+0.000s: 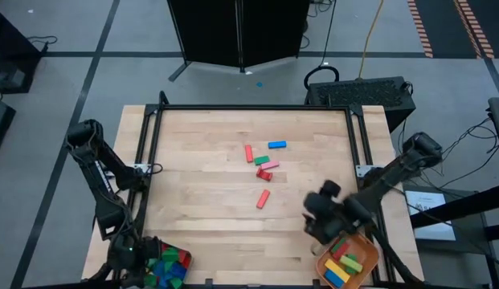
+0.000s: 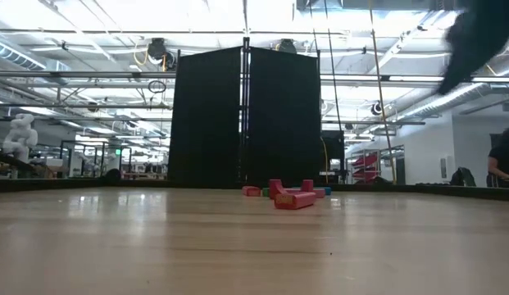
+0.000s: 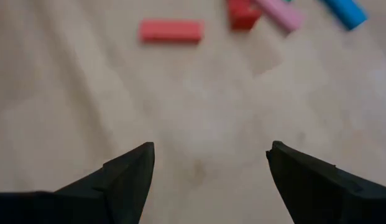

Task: Sort blocks by size
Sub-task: Put the green semicircle game piece into the black bin, then put the red arch block into the orange bin

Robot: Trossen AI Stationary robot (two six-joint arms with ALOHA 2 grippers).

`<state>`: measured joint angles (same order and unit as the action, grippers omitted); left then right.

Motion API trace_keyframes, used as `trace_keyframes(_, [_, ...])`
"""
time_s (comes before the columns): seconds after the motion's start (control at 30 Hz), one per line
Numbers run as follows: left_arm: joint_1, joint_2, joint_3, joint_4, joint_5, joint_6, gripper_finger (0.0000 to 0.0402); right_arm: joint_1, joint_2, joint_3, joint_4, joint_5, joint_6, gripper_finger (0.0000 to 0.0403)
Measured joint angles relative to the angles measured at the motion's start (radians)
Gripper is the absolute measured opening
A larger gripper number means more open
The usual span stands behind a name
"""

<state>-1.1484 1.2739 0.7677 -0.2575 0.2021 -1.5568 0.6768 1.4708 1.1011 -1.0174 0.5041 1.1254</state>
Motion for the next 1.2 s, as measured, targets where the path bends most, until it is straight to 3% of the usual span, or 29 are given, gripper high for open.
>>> trace_keyframes(0.1, [0.0, 0.0, 0.0, -0.021, 0.003, -0.028, 0.0283, -0.125, 0.0, 0.0, 0.039, -0.001, -0.071, 0.0304])
trace_keyframes(0.23, [0.004, 0.0, 0.0, -0.033, 0.008, -0.068, 0.0297, -0.224, 0.0, 0.0, 0.117, -0.035, -0.186, 0.0304])
trace_keyframes(0.37, [0.057, -0.006, 0.0, -0.021, 0.012, -0.112, 0.0299, -0.256, -0.013, 0.0, 0.201, -0.117, -0.262, 0.0304])
trace_keyframes(0.53, [0.2, -0.071, 0.0, -0.019, -0.039, -0.005, 0.0301, -0.249, -0.071, 0.0, 0.264, -0.114, -0.292, 0.0304])
trace_keyframes(0.67, [0.39, -0.134, 0.001, -0.02, -0.237, 0.207, 0.0301, -0.242, -0.146, 0.0, 0.257, -0.111, -0.292, 0.0304])
trace_keyframes(0.87, [0.709, -0.139, 0.002, 0.009, -0.704, 0.862, 0.0301, -0.201, -0.275, 0.0, 0.21, -0.11, -0.224, 0.0304])
trace_keyframes(0.93, [0.828, -0.101, 0.002, 0.083, -0.797, 0.966, 0.0301, -0.187, -0.304, 0.0, 0.19, -0.095, -0.182, 0.0304])
trace_keyframes(1.0, [0.944, -0.051, 0.002, 0.146, -0.791, 0.99, 0.0301, -0.174, -0.32, 0.0, 0.174, -0.073, -0.143, 0.0304])
trace_keyframes(1.07, [1.037, 0.019, 0.004, 0.215, -0.717, 0.989, 0.0301, -0.16, -0.325, 0.0, 0.161, -0.057, -0.115, 0.0304])
trace_keyframes(1.13, [1.094, 0.1, 0.02, 0.238, -0.633, 0.987, 0.0301, -0.149, -0.323, 0.0, 0.155, -0.057, -0.101, 0.0304])
trace_keyframes(1.2, [1.123, 0.188, 0.06, 0.245, -0.613, 0.986, 0.0301, -0.14, -0.315, 0.0, 0.15, -0.056, -0.087, 0.0304])
